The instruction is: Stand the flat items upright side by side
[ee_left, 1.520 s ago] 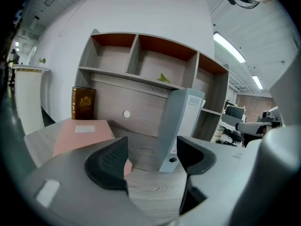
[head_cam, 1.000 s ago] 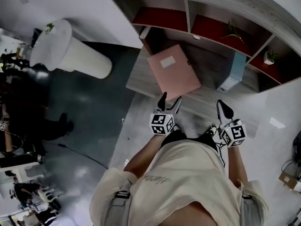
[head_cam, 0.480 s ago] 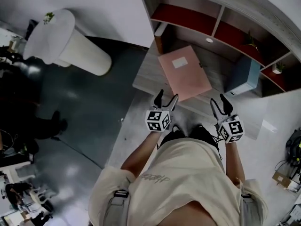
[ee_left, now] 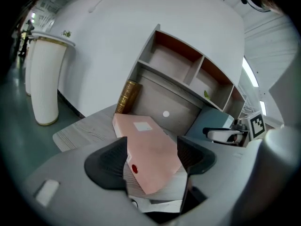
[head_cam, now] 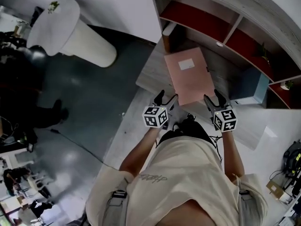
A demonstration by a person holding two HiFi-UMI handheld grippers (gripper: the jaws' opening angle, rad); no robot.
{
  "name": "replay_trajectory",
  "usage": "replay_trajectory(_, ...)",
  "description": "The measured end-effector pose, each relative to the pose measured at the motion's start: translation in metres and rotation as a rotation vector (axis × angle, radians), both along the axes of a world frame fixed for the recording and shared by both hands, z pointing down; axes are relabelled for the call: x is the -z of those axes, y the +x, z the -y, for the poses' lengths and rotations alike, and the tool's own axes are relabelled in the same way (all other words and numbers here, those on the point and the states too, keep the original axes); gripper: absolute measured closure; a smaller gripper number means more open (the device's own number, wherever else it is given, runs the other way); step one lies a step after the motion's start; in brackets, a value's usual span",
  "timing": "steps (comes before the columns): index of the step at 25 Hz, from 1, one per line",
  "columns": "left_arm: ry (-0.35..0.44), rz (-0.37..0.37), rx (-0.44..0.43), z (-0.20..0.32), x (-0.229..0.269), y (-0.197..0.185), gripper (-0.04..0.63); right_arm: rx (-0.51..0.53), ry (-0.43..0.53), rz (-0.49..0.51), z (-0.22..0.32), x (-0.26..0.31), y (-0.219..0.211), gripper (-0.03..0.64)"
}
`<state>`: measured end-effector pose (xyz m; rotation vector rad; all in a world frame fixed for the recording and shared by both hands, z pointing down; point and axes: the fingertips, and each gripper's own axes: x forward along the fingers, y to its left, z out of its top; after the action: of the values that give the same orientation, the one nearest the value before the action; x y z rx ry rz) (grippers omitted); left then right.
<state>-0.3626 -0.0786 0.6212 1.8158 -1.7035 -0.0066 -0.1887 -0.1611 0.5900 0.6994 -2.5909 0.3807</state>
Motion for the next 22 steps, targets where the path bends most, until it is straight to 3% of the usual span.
replay_trajectory(8, -0.131, -0.061, 0.04, 0.03, -0.034, -0.018, 0.235, 0.034, -0.057, -0.035, 0.063, -0.04, -0.018, 0.367)
replay_trajectory(14, -0.194, -0.187, 0.081, 0.052, -0.064, -0.031, 0.233, 0.059, -0.145, -0.068, 0.092, -0.077, -0.035, 0.365)
replay_trajectory(18, -0.226, -0.308, 0.058, 0.065, -0.086, -0.03, 0.23, 0.061, -0.226, -0.087, 0.108, -0.098, -0.04, 0.318)
replay_trajectory(22, -0.259, -0.332, 0.014, 0.08, -0.099, -0.03, 0.227, 0.058, -0.323, -0.114, 0.118, -0.117, -0.041, 0.258)
